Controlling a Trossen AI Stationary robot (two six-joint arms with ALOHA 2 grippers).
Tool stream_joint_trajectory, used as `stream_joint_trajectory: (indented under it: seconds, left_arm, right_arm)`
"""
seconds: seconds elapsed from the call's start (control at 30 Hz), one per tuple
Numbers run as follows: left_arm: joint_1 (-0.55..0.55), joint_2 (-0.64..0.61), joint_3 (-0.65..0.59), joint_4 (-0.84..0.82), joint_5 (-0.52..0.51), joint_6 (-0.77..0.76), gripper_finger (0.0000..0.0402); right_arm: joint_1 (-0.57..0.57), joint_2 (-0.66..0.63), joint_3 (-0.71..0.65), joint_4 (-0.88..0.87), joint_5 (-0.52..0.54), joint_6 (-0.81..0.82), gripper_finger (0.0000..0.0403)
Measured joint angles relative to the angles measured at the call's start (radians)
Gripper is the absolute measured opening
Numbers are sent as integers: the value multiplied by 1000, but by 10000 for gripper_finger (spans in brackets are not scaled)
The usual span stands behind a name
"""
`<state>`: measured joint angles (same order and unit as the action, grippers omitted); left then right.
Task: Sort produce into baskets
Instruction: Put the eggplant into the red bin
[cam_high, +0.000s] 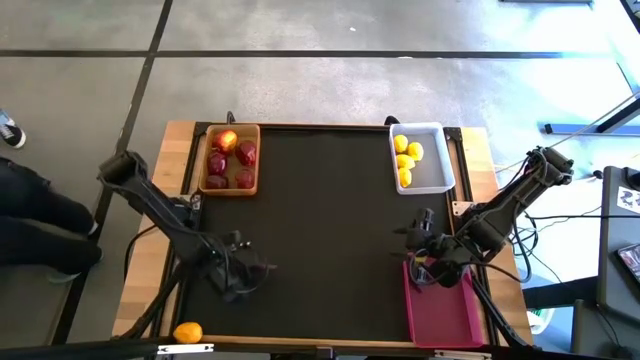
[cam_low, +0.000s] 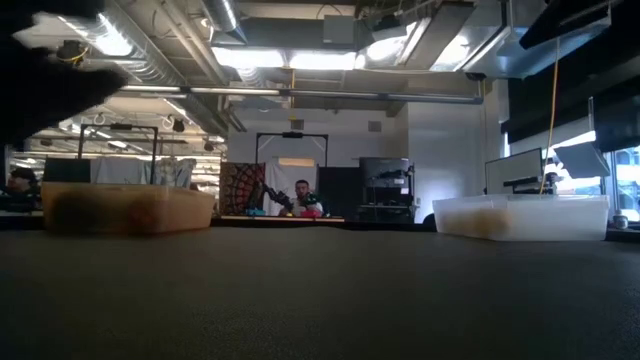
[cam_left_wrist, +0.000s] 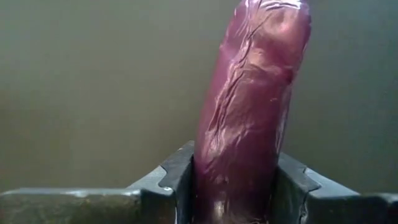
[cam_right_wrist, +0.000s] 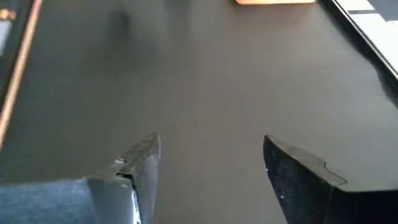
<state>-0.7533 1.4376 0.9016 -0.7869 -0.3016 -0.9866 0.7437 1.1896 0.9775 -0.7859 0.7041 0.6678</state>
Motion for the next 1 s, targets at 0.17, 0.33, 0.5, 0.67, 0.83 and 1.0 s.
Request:
stream_joint_trajectory:
  seconds: [0.17, 0.33, 0.5, 0.67, 0.83, 1.0]
  left_arm:
    - [74, -32, 3, 151, -99, 93, 137]
    - [147, -32, 4, 300, -118, 221, 139]
    - [207, -32, 3, 437, -156, 347, 140]
    - [250, -32, 4, 544, -204, 467, 143]
    - [284, -32, 3, 638, -221, 568, 144]
    - [315, -32, 3, 730, -232, 644, 144]
  right_arm:
    - [-8, 0, 0, 128, -8, -18, 275]
    - [-58, 4, 0, 192, -7, -97, 327]
    - [-126, 38, 0, 271, 0, -219, 352]
    - [-195, 89, 0, 403, -70, -364, 355]
    - [-256, 139, 0, 588, -135, -501, 355]
    - [-314, 188, 0, 773, -225, -592, 355]
